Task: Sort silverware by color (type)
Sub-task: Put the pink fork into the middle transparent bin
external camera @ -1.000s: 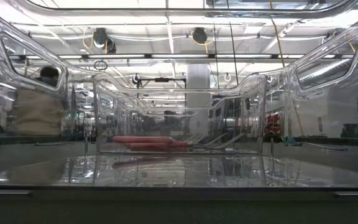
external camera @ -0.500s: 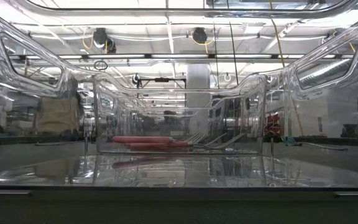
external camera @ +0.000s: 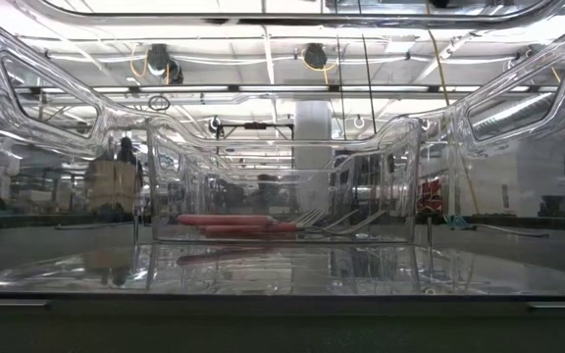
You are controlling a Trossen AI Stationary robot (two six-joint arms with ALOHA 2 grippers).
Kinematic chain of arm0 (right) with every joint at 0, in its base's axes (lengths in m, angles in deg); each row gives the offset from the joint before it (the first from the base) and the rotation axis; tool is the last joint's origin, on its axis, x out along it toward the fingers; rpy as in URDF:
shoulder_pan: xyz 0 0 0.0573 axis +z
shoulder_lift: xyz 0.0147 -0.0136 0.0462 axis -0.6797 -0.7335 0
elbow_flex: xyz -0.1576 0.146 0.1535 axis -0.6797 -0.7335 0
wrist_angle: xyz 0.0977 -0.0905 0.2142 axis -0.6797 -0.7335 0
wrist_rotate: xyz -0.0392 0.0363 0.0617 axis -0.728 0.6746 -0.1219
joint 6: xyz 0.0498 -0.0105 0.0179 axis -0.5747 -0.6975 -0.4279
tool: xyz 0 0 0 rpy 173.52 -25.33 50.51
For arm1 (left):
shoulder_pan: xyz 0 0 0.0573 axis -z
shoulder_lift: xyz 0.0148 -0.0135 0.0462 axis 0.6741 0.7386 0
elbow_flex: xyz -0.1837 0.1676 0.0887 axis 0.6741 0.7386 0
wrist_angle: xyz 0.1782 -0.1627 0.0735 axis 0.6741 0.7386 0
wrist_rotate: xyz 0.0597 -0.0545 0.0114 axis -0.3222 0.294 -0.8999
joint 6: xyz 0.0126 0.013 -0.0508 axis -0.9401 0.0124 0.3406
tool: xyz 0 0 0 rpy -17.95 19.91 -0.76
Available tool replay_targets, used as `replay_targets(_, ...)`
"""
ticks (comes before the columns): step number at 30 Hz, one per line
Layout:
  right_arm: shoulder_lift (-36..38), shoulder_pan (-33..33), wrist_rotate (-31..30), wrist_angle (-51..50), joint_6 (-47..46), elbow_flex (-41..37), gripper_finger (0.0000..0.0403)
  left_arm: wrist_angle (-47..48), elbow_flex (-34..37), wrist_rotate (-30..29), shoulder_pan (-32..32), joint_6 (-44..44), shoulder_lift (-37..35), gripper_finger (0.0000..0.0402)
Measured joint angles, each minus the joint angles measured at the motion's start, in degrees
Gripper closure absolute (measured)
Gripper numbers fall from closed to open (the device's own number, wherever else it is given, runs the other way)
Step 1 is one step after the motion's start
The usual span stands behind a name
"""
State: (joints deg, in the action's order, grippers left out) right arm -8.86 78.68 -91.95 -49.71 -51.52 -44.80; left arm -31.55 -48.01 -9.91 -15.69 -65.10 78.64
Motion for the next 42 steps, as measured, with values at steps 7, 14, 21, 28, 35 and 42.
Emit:
replay_targets(7, 1.5, 0.0, -8.5, -4.1, -0.5, 0.0, 0.0217, 13.4, 0.0, -8.4, 1.0, 0.0, 0.0, 0.0375)
replay_targets(14, 2.0, 0.0, -8.5, -4.7, -1.0, 0.0, 0.0216, 27.5, 0.0, -9.4, 3.5, -0.1, 0.0, 0.0375)
replay_targets(21, 2.0, 0.0, -8.5, -4.6, -1.0, 0.0, 0.0216, 31.2, 0.0, -16.6, 7.0, 0.3, -0.1, 0.0375)
replay_targets(28, 2.0, 0.0, -8.5, -4.7, -2.3, 0.0, 0.0216, 46.1, 0.0, -17.7, 10.3, 17.1, -3.5, 0.0375)
replay_targets(35, 2.0, 0.0, -8.5, -4.7, -4.1, 0.0, 0.0216, 55.8, 0.0, -17.8, 12.1, 27.0, -4.1, 0.0375)
replay_targets(42, 2.0, 0.0, -8.4, -5.2, -7.4, 0.0, 0.0216, 55.6, 4.8, -17.5, 12.3, 27.0, -4.1, 0.0376)
